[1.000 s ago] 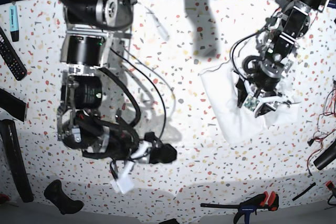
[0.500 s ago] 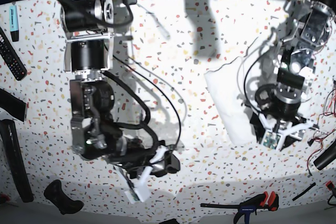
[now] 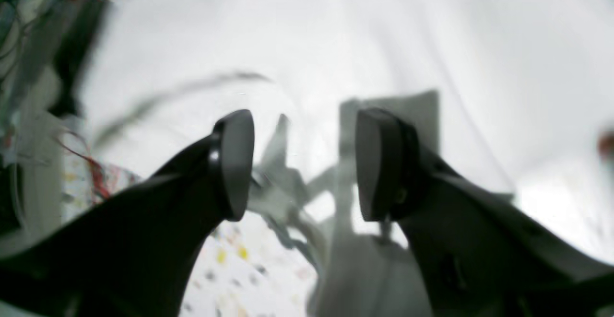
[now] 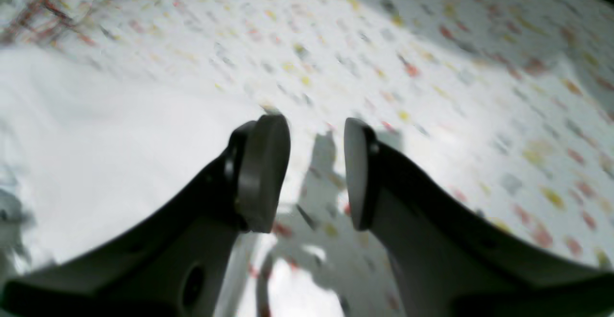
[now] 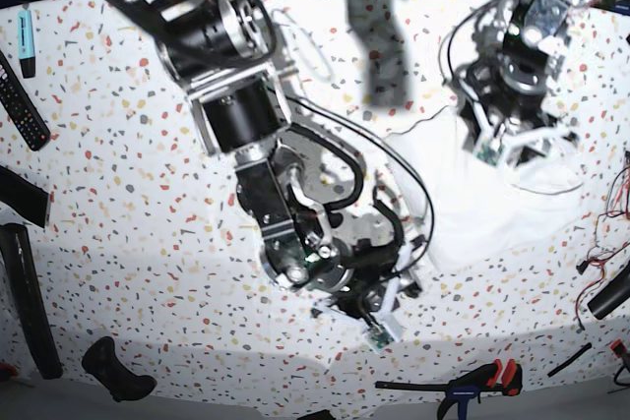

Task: Fold the T-shirt properly
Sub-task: 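Pinch the shirt with the left gripper and pull it flat, then grasp the shirt with both grippers and lift it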

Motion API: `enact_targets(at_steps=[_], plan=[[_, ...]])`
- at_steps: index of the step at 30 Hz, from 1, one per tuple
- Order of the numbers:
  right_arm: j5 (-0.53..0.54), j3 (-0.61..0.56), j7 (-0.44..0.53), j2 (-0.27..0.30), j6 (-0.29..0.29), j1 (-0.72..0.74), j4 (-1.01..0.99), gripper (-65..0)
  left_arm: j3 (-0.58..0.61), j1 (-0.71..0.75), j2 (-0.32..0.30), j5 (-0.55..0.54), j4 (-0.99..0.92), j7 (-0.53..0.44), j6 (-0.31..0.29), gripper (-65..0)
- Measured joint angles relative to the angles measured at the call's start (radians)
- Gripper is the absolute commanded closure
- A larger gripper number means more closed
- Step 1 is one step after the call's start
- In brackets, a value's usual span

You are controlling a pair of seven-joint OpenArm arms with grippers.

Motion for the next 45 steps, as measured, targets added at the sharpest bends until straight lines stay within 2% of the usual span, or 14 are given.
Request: enact_targets(at_steps=[4, 6, 9, 13, 16, 19, 22, 25, 29, 31, 34, 37, 40, 45], plan=[[0.046, -0.038, 0.112, 0.006, -0.003, 0.027, -0.096, -22.1, 0.0, 0.041, 0.004, 0.018, 0.0, -0.014, 0.012, -32.4], [0.046, -0.039, 0.127, 0.006, -0.006, 0.027, -0.145, -22.1, 0.0, 0.053, 0.01, 0.03, 0.0, -0.014, 0.014, -32.4], [-0.012, -0.04, 0.147, 0.006, 0.002, 0.027, -0.248, -22.1, 0.0, 0.06, 0.006, 0.061, 0.0, -0.015, 0.015, -32.4], [-0.068, -0.04, 0.153, 0.01, 0.105, 0.015, -0.354, -22.1, 0.0, 0.06, 0.007, 0.09, 0.0, -0.018, 0.015, -32.4], [-0.098, -0.04, 0.147, 0.009, 0.137, 0.002, -0.354, -22.1, 0.0, 0.06, -0.001, 0.099, 0.0, -0.033, 0.014, -32.4], [-0.099, -0.04, 0.074, 0.006, 0.139, 0.002, -0.332, -22.1, 0.0, 0.06, -0.035, 0.159, -0.01, -0.071, 0.011, -32.4], [-0.018, -0.042, -0.032, 0.026, 0.143, -0.004, -0.267, -22.1, 0.0, 0.058, -0.095, 0.173, -0.054, -0.125, 0.017, -32.4], [0.085, -0.042, -0.098, 0.089, 0.146, -0.027, -0.161, -22.1, 0.0, 0.043, -0.137, 0.173, -0.14, -0.153, 0.014, -32.4], [0.14, -0.04, -0.161, 0.191, 0.145, -0.075, 0.002, -22.1, 0.002, -0.019, -0.137, 0.165, -0.265, -0.172, 0.023, -32.4], [0.148, -0.039, -0.175, 0.225, 0.145, -0.095, 0.067, -22.0, 0.001, -0.066, -0.134, 0.135, -0.304, -0.179, 0.046, -32.4], [0.161, -0.04, -0.206, 0.25, 0.145, -0.107, 0.134, -22.1, 0.001, -0.149, -0.135, 0.094, -0.354, -0.226, 0.043, -32.4], [0.162, -0.042, -0.22, 0.259, 0.147, -0.12, 0.15, -22.1, 0.001, -0.234, -0.135, 0.072, -0.417, -0.303, -0.012, -32.4], [0.171, -0.043, -0.227, 0.267, 0.148, -0.122, 0.15, -22.1, 0.0, -0.314, -0.123, 0.0, -0.487, -0.359, -0.098, -32.4], [0.241, -0.043, -0.22, 0.266, 0.148, -0.12, 0.15, -22.1, -0.001, -0.415, -0.014, -0.031, -0.672, -0.441, -0.167, -32.4]])
